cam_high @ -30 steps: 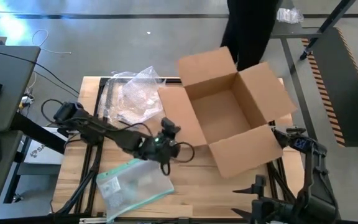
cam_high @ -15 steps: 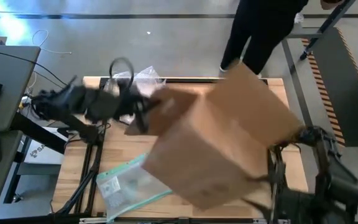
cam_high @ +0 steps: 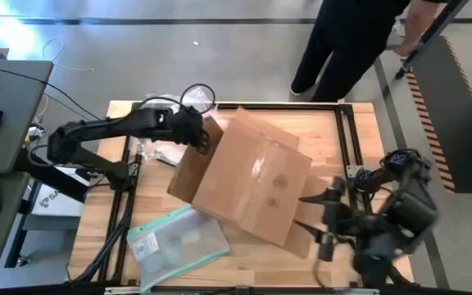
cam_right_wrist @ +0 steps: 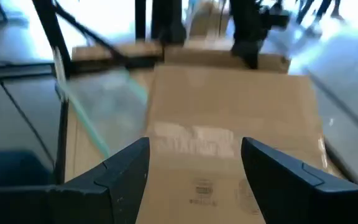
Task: Unpack boxes
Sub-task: Break down cardboard box until it is fully flat
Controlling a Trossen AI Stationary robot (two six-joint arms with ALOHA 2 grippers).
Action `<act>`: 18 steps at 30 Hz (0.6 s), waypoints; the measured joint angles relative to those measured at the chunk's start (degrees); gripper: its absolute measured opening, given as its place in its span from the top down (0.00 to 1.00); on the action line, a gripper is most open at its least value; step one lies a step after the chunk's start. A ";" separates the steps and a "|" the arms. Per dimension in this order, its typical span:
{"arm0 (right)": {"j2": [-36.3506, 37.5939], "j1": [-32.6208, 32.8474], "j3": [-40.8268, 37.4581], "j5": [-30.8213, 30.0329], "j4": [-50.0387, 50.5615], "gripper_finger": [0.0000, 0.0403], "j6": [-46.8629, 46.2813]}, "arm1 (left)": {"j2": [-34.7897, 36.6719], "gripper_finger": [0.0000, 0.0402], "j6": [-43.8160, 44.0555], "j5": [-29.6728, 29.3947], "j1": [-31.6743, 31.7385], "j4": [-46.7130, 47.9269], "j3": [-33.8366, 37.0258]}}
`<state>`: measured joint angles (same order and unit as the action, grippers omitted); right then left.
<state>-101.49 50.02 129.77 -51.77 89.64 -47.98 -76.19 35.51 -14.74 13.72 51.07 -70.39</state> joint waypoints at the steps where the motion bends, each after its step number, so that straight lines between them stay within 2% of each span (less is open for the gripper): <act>1: 0.02 -1.45 -1.65 2.94 0.44 0.41 -0.03 | 0.09 1.00 -0.28 1.23 1.10 -2.48 2.21; 5: 1.18 -6.21 -12.69 12.82 0.01 0.41 1.09 | 0.05 0.99 -2.32 2.62 4.24 -8.71 9.94; 9: 2.85 -10.49 -26.55 20.69 -2.96 0.41 0.33 | 0.56 0.89 -6.12 4.03 8.06 -7.43 13.28; 14: 4.81 -14.35 -40.81 30.28 -14.64 0.41 3.40 | 3.31 0.70 -9.89 9.27 12.29 0.59 11.08; 16: 5.44 -15.62 -45.42 34.50 -15.08 0.41 2.57 | 5.27 0.66 -10.80 8.20 12.65 5.38 8.99; 18: 5.83 -16.03 -50.41 35.27 -15.62 0.41 1.45 | 7.47 0.63 -10.74 4.71 12.19 10.16 7.11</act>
<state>-95.67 33.99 79.37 -16.50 74.02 -46.54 -68.72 24.76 -10.04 25.91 61.23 -63.28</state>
